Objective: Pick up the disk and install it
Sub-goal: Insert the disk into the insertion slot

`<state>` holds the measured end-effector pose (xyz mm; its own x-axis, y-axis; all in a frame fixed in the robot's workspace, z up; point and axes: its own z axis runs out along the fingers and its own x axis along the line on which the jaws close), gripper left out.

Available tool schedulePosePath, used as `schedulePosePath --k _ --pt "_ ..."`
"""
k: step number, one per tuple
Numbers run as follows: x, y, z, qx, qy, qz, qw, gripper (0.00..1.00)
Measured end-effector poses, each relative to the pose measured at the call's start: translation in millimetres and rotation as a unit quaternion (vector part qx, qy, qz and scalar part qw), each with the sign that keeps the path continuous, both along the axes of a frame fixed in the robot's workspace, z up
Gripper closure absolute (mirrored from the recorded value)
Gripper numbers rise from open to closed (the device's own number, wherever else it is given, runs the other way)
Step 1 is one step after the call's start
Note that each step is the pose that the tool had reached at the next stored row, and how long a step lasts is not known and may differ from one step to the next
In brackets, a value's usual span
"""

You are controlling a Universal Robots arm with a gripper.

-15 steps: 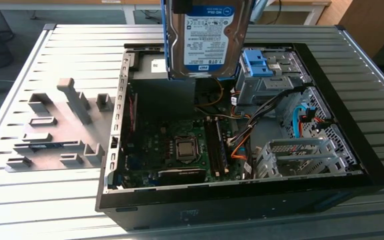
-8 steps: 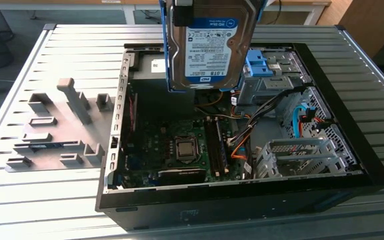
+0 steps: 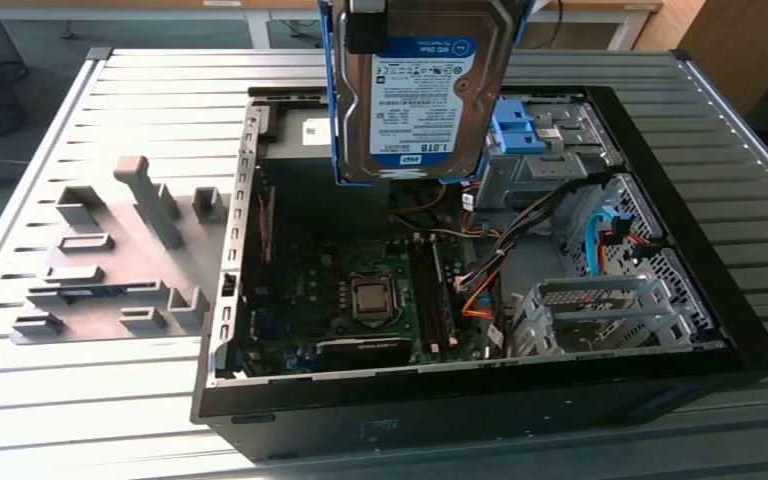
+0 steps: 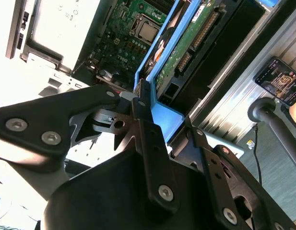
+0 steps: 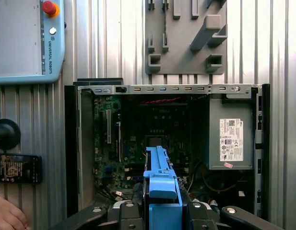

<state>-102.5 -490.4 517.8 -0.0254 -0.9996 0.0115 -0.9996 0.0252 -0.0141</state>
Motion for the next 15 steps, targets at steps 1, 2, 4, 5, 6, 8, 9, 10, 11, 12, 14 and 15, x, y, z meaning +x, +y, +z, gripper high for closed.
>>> schedulePosePath --k 1,2,4,5,6,8,9,10,11,12,14,15 --pt "0.0 -0.3 -0.1 0.0000 0.0000 0.000 1.0000 0.63" --pt "0.0 -0.3 -0.1 0.0000 0.0000 0.000 1.0000 0.63" --pt "0.0 -0.5 0.0 0.0000 0.0000 0.000 1.0000 0.63" --pt "0.0 -0.5 0.0 0.0000 0.0000 0.000 1.0000 0.63" --pt "0.0 -0.5 0.0 0.0000 0.0000 0.000 1.0000 0.63" --pt "0.0 -0.5 0.0 0.0000 0.0000 0.000 1.0000 0.63" --pt "0.0 -0.5 0.0 0.0000 0.0000 0.000 1.0000 0.63" --pt "0.0 -0.5 0.0 0.0000 0.0000 0.000 1.0000 0.63" --pt "0.0 -0.6 0.0 0.0000 0.0000 0.000 1.0000 0.63" --pt "0.0 -0.8 0.0 0.0000 0.0000 0.000 1.0000 0.63" --pt "0.0 -1.5 -0.1 0.0000 0.0000 0.000 1.0000 0.63" --pt "0.1 -2.3 -0.1 0.0000 0.0000 0.000 1.0000 0.63"
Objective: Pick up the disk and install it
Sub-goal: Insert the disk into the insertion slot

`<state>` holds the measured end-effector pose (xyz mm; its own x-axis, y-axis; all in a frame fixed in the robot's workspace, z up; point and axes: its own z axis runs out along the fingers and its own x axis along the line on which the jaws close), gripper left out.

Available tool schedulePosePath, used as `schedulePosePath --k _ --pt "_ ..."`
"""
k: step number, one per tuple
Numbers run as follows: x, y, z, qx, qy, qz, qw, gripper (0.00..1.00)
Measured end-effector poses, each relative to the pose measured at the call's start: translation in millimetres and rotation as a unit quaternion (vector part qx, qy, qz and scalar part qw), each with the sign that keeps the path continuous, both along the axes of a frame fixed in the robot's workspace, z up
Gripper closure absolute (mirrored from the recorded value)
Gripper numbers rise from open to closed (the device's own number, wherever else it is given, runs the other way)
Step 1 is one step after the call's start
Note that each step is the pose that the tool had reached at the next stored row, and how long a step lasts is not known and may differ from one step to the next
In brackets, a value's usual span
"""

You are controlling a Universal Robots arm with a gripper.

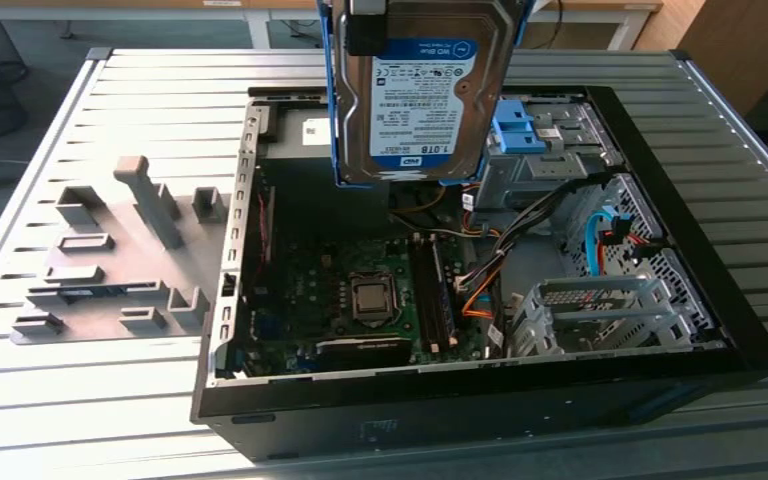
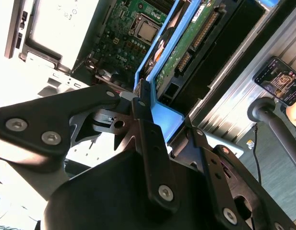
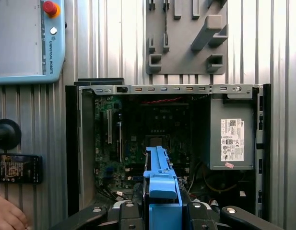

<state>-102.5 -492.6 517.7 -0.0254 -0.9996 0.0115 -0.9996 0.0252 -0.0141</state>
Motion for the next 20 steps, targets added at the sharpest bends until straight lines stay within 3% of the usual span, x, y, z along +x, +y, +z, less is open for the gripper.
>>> schedulePosePath --k 10,20 --pt "-0.1 -16.9 -1.1 0.0001 0.0000 0.000 1.0000 0.63" --pt "-0.1 -17.9 -1.1 0.0000 0.0000 0.000 1.0000 0.63"
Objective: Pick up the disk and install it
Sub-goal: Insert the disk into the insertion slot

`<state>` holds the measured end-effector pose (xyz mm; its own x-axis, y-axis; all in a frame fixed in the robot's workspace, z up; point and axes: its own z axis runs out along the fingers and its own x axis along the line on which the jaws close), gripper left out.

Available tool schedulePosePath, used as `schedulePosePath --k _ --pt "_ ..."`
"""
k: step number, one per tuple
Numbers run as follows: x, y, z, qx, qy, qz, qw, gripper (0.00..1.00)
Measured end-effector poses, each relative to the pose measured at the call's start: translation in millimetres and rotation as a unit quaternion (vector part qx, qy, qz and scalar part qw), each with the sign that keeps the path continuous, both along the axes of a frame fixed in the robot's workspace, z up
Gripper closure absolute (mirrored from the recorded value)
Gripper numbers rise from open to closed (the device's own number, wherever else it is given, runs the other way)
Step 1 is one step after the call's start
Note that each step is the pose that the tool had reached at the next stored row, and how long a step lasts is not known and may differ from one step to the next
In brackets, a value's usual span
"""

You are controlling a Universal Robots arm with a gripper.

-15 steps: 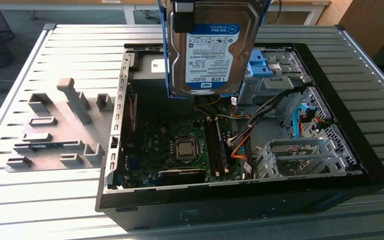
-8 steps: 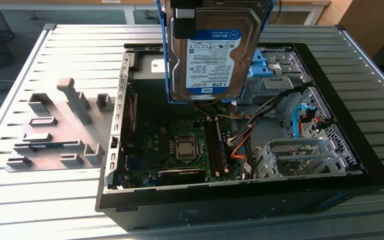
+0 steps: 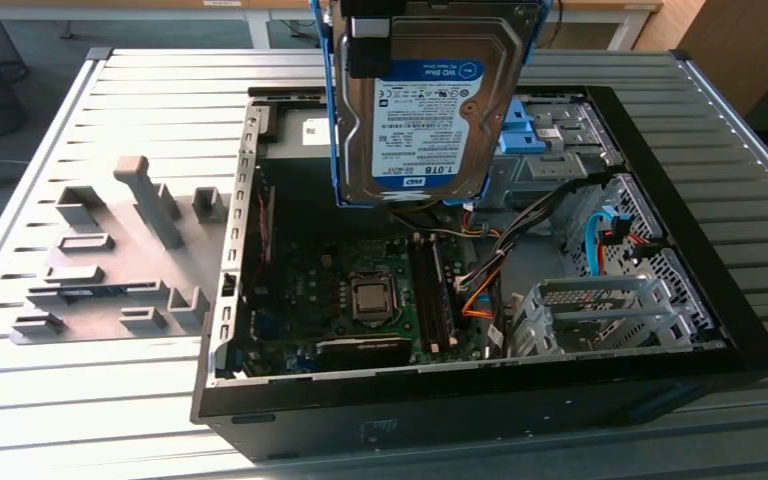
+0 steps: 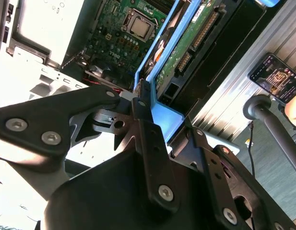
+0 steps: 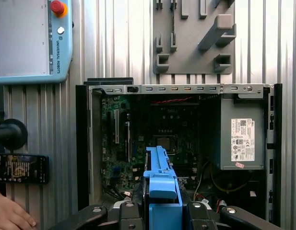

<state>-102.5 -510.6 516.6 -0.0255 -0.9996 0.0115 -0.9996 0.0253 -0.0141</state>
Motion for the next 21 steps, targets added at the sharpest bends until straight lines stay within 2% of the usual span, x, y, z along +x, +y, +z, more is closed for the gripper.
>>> schedulePosePath --k 5,12,21 --pt "1.2 -0.1 0.0 0.0001 0.0000 0.000 1.0000 0.63" --pt "10.3 -0.1 -0.1 0.0000 0.0000 0.000 1.0000 0.63" --pt "11.2 -0.1 -0.1 0.0000 0.0000 0.000 1.0000 0.63"
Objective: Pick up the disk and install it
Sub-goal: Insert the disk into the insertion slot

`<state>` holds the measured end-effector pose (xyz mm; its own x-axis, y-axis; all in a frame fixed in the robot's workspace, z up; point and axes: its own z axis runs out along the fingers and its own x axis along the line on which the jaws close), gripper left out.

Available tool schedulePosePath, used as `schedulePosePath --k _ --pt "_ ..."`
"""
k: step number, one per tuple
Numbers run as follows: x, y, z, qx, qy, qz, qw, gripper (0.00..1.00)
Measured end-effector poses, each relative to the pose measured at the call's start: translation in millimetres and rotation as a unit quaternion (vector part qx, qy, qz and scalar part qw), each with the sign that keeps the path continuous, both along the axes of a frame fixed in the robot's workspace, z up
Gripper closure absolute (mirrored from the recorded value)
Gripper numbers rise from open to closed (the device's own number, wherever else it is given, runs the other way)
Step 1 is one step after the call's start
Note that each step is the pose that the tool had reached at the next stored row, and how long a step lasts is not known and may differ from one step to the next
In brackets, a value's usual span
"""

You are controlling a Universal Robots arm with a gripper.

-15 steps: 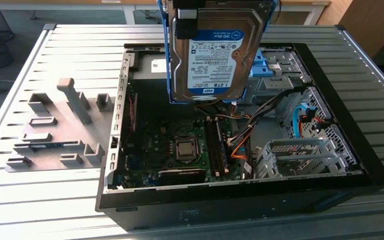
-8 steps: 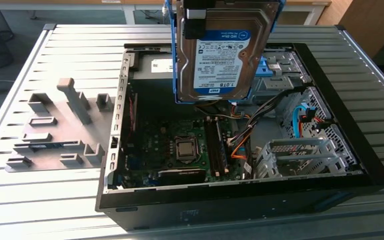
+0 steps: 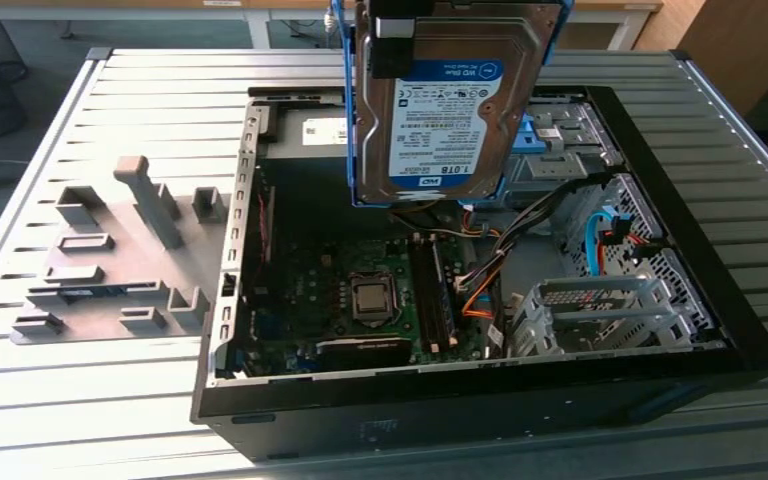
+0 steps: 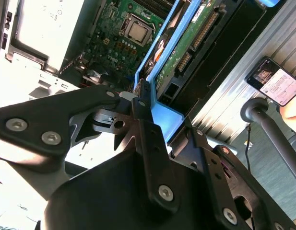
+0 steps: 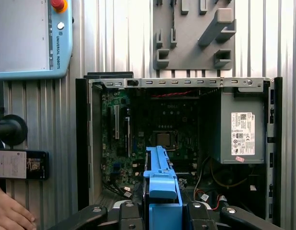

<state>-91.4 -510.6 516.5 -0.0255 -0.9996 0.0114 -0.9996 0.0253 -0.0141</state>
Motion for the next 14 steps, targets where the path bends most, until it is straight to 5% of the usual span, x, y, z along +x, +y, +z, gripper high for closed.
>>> schedulePosePath --k 8,14 --pt "0.2 -0.6 0.0 -0.0001 0.0000 0.000 1.0000 0.63" --pt "1.3 -10.7 -1.6 0.0029 0.0000 0.000 1.0000 0.63"
